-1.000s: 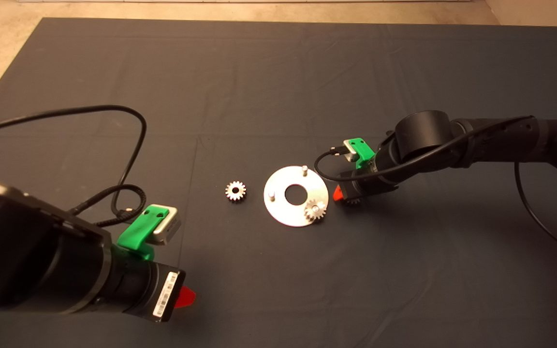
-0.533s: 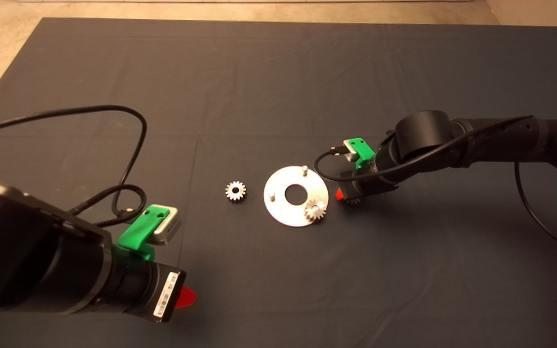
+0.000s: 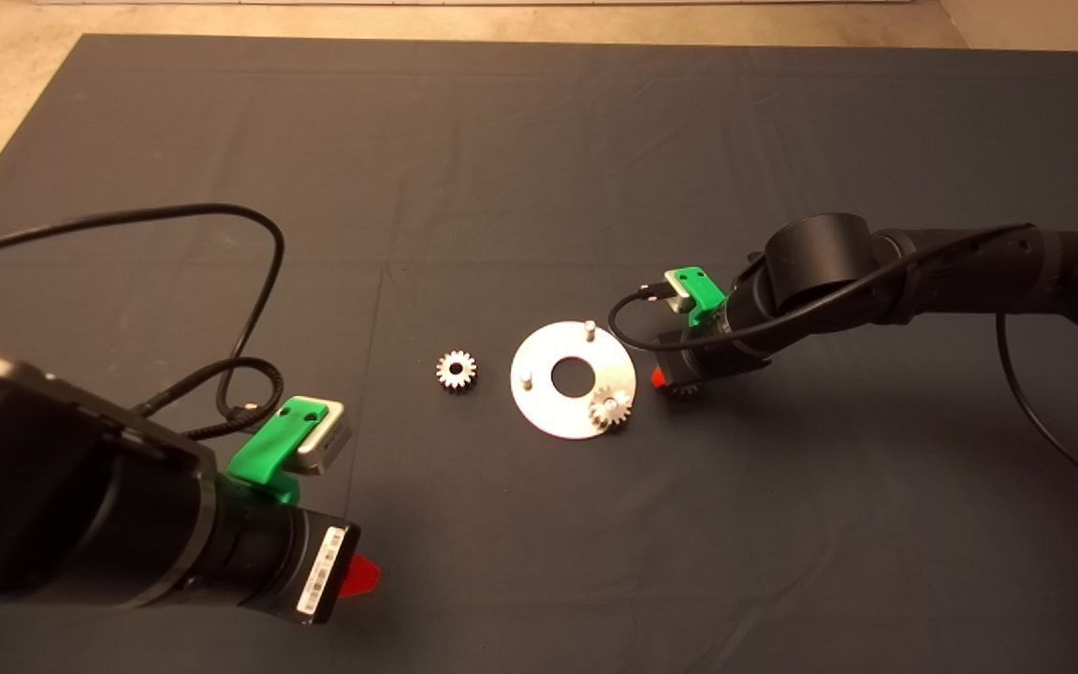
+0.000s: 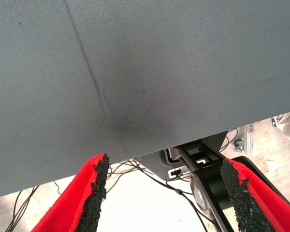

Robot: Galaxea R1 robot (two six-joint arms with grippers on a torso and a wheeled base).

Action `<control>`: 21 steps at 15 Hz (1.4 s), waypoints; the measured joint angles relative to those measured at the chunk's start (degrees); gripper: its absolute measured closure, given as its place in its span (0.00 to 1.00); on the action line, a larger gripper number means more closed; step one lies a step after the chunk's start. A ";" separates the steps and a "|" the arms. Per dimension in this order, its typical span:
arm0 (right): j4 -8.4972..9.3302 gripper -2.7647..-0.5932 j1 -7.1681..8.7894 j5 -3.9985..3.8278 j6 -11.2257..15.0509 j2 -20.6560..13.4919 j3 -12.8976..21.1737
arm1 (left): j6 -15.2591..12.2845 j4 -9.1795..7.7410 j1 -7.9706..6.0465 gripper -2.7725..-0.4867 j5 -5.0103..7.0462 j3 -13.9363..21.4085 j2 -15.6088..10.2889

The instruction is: Install three planetary gears onto the carrier pins

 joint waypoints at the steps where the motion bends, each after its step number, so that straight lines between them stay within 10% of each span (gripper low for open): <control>1: 0.00 0.75 0.00 0.00 0.01 0.02 0.00 | 0.00 0.00 0.00 0.50 0.00 0.00 0.00; 9: 0.01 0.79 0.28 -0.76 0.04 0.17 0.22 | 0.00 0.00 0.00 0.50 -0.05 0.00 0.00; 17: 0.91 0.80 9.01 -0.75 0.26 1.80 -0.91 | 0.02 0.00 0.01 0.50 -0.11 0.00 -0.11; 21: 3.79 0.80 9.34 -0.78 0.17 11.03 -9.43 | 0.02 0.00 0.00 0.50 -0.20 0.00 -0.11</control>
